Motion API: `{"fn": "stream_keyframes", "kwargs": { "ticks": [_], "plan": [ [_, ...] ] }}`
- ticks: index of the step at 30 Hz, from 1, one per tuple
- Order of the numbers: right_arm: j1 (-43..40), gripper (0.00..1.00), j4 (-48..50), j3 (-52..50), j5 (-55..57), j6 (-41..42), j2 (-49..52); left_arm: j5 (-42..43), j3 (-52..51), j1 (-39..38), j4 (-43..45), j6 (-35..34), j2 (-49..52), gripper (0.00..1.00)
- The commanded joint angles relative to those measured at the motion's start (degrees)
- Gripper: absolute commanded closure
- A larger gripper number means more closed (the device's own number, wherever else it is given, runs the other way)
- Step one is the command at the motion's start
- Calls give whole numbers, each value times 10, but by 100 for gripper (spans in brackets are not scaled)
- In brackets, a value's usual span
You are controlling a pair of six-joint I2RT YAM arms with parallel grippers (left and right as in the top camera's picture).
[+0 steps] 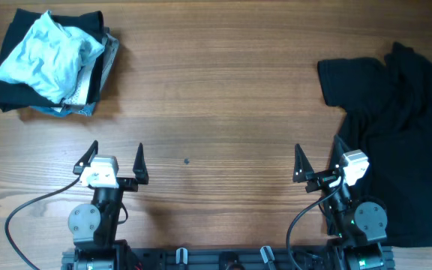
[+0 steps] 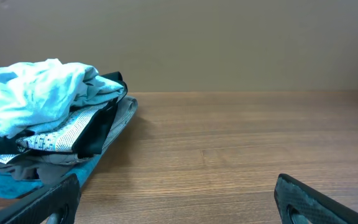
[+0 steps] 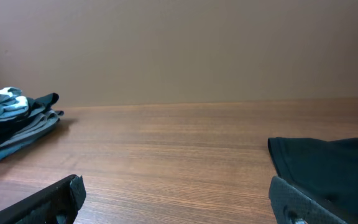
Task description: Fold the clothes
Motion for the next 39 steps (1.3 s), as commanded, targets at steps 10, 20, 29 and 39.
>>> {"fn": "stream_keyframes", "kwargs": {
  "ticks": [10, 20, 29, 39],
  "plan": [
    [0, 0, 3, -1, 8, 8, -1, -3, 0, -3, -6, -3, -4, 0],
    [0, 0, 10, 0, 121, -80, 1, 1, 0, -3, -5, -3, -4, 0],
    [0, 0, 32, 0, 13, 28, 1, 84, 0, -3, 4, -3, -4, 0],
    [0, 0, -21, 109, 9, 28, 52, 130, 124, -3, -15, -109, 43, 0]
  ]
}}
